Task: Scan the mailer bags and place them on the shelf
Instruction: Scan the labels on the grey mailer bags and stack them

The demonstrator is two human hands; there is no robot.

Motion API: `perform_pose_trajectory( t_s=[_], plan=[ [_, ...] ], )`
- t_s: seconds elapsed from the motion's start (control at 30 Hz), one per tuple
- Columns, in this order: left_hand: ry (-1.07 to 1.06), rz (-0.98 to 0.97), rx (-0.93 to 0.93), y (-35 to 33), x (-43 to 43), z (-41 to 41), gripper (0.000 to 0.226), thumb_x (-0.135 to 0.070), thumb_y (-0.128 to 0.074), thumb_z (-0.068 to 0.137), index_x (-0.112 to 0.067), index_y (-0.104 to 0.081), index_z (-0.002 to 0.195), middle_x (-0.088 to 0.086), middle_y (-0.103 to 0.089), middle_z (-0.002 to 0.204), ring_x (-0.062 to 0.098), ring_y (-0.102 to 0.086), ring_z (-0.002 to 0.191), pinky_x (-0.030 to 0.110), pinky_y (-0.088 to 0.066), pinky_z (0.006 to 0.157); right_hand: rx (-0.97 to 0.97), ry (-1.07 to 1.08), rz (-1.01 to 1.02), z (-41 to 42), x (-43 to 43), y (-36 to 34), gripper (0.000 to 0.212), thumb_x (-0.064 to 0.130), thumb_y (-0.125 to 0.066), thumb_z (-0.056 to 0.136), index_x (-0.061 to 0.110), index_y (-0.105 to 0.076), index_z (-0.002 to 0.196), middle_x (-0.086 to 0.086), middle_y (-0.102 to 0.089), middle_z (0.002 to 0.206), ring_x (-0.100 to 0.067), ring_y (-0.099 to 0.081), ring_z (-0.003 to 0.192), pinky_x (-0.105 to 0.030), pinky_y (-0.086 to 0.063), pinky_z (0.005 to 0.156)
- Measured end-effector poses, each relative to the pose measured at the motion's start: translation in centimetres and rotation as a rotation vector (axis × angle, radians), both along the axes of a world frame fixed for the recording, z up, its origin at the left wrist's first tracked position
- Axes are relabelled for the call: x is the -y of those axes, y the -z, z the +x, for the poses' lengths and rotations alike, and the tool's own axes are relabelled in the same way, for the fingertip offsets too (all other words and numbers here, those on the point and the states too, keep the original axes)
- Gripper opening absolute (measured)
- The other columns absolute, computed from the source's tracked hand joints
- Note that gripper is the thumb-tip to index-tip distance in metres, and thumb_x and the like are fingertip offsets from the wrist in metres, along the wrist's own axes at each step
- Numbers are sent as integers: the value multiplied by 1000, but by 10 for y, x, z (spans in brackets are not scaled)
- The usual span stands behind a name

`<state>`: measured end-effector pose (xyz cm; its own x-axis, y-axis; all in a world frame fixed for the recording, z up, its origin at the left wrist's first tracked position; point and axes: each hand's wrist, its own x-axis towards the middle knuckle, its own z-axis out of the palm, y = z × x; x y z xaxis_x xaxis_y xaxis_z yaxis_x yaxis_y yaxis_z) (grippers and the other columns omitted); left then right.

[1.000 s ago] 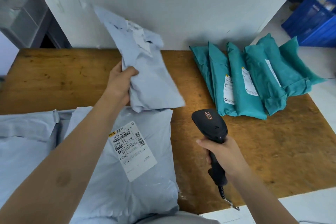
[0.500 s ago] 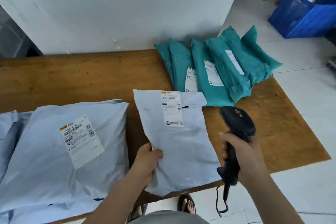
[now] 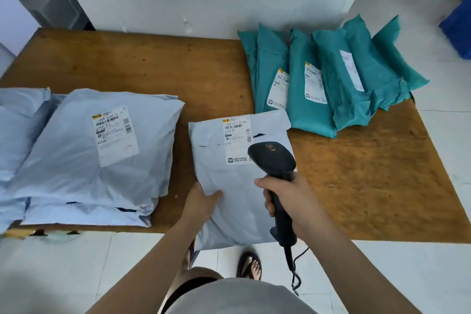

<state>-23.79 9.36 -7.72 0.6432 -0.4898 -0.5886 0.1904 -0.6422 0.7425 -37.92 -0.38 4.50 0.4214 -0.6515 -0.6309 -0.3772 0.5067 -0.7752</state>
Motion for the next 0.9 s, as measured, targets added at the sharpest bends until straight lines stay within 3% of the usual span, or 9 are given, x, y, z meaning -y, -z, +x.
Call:
perform_pose_trajectory(
  t_s=[0.1,0.27,0.4,0.77,0.9],
  plan=[
    [-24,-51,-22,-1,-3,1,37,-8,-68,84,-2,-56,119,6,-62,110,19,-58,101,27,-44,83,-6,-13,-3,13,3,3,18,6,-68,80,6,-54,68,-6,-48,49,-16,-41,36,-22,-36,42],
    [16,-26,18,-3,-6,0,46,-16,-68,84,-4,-50,126,3,-58,119,12,-50,99,22,-39,83,-19,-19,-10,27,4,2,17,6,-67,80,5,-54,69,-8,-48,52,-16,-41,37,-23,-36,43],
    [22,-24,29,-6,-5,-1,47,-17,-67,86,-6,-49,128,-2,-56,116,15,-53,106,19,-38,83,-28,-34,-9,32,2,2,18,7,-67,79,6,-54,66,-8,-48,51,-16,-41,36,-23,-37,43],
    [9,-44,-20,-6,-7,0,40,-14,-66,87,-6,-52,123,-2,-57,109,11,-53,91,18,-40,79,-7,-42,-9,29,-5,2,20,8,-67,78,7,-52,64,-8,-48,50,-18,-40,37,-23,-36,43],
    [15,-60,-8,-8,-9,0,40,-14,-66,87,-6,-52,123,-2,-57,109,9,-52,90,9,-42,65,-35,-64,-21,27,-8,1,19,8,-67,78,5,-53,65,-9,-48,50,-17,-40,37,-22,-37,43]
  ],
)
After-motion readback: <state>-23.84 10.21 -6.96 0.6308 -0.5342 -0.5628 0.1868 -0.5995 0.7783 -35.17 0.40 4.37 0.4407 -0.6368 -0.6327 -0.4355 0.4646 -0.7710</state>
